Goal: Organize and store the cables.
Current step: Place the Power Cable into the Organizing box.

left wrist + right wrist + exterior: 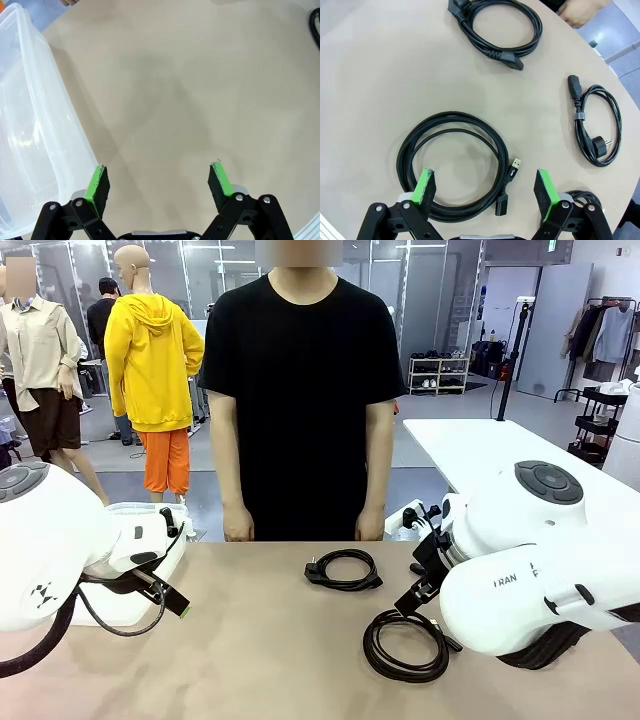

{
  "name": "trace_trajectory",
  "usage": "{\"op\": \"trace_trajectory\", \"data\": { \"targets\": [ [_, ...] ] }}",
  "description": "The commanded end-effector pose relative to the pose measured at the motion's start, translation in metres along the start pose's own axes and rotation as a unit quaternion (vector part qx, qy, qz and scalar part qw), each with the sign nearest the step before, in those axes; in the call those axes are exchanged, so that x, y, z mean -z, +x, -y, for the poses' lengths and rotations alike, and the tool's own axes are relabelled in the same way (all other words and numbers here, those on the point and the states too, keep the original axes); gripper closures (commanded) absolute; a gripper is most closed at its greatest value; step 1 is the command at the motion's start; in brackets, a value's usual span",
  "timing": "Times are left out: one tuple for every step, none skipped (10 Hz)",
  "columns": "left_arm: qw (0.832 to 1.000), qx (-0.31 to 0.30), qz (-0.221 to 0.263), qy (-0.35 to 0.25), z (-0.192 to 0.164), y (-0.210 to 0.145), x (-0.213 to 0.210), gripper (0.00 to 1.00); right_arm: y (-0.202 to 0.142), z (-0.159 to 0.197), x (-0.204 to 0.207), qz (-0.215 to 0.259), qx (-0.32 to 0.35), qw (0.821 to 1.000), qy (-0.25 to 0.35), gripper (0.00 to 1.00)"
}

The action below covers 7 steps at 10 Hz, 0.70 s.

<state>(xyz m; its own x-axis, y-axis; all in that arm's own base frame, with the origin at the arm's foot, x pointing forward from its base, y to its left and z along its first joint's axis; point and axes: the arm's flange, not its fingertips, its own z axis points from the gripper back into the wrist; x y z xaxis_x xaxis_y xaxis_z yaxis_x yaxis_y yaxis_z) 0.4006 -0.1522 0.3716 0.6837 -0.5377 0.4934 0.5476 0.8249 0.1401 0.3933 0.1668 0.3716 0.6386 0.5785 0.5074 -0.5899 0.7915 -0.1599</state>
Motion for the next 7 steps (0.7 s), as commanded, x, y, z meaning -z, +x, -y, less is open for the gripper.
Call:
{"op": "trace_trajectory", "data": {
  "targets": [
    [1.000, 0.000, 0.000, 0.000, 0.000, 0.000, 0.000, 0.00, 0.000, 0.000, 0.000, 0.000, 0.000, 1.000, 0.000, 0.00],
    [0.999, 0.032, -0.009, -0.024, -0.010, 0.011, -0.016, 0.00, 0.007, 0.018, -0.014, 0.007, -0.005, 1.000, 0.021, 0.00],
    [0.997, 0.050, -0.010, -0.057, -0.020, 0.018, -0.032, 0.00, 0.014, 0.036, -0.029, 0.008, -0.010, 0.999, 0.037, 0.00],
    [0.993, 0.076, -0.022, -0.087, -0.029, 0.021, -0.051, 0.00, 0.021, 0.051, -0.049, 0.011, -0.029, 0.998, 0.050, 0.00],
    [0.988, 0.093, -0.020, -0.120, -0.036, 0.023, -0.071, 0.00, 0.024, 0.066, -0.065, 0.014, -0.038, 0.997, 0.065, 0.00],
    [0.983, 0.101, -0.008, -0.156, -0.041, 0.023, -0.092, 0.00, 0.021, 0.076, -0.080, 0.014, -0.054, 0.995, 0.085, 0.00],
    [0.976, 0.128, -0.002, -0.174, -0.048, 0.019, -0.117, 0.00, 0.014, 0.090, -0.102, 0.016, -0.079, 0.992, 0.098, 0.00]
  ]
}}
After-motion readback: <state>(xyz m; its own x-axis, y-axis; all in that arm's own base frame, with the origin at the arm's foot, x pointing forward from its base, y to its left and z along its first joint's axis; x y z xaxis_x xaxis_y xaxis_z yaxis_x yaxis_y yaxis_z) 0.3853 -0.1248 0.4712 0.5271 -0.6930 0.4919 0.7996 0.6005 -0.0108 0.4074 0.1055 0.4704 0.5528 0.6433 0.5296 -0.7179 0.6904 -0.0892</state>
